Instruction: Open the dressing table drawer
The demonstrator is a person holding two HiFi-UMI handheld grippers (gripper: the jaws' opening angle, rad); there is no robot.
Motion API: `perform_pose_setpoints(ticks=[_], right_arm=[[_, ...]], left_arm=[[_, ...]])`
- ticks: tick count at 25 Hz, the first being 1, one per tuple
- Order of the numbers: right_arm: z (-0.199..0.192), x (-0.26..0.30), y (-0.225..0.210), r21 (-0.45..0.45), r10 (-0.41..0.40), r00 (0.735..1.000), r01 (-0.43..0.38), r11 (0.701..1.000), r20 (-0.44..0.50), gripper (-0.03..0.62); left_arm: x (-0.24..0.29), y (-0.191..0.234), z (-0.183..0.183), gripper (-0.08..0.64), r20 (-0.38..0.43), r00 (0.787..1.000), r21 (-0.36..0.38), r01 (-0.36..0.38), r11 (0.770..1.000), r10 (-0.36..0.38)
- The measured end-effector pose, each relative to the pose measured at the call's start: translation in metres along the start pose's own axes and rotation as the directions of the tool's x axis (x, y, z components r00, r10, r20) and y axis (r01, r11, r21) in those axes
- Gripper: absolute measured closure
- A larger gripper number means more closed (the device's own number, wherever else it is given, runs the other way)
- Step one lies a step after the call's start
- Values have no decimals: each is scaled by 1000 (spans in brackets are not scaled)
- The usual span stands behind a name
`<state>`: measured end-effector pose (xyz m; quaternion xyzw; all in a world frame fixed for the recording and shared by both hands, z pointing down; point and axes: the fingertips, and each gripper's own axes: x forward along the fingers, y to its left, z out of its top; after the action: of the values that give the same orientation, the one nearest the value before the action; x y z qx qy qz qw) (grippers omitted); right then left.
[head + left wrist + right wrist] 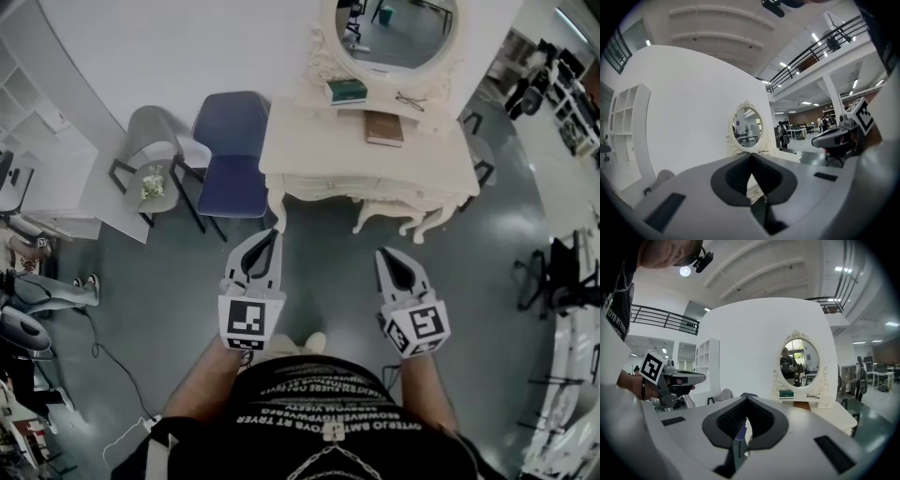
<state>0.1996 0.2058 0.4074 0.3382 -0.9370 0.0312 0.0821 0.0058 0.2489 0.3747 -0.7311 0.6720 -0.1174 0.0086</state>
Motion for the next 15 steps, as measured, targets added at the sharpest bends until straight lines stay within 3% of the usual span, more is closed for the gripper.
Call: perform_pose_setpoints(ticks=[15], right_arm=[[-3,16,18,4,38,999,-38,999,-13,591]], left_arm=[[-10,20,-6,557,-10,1000,-16,-28,999,28]])
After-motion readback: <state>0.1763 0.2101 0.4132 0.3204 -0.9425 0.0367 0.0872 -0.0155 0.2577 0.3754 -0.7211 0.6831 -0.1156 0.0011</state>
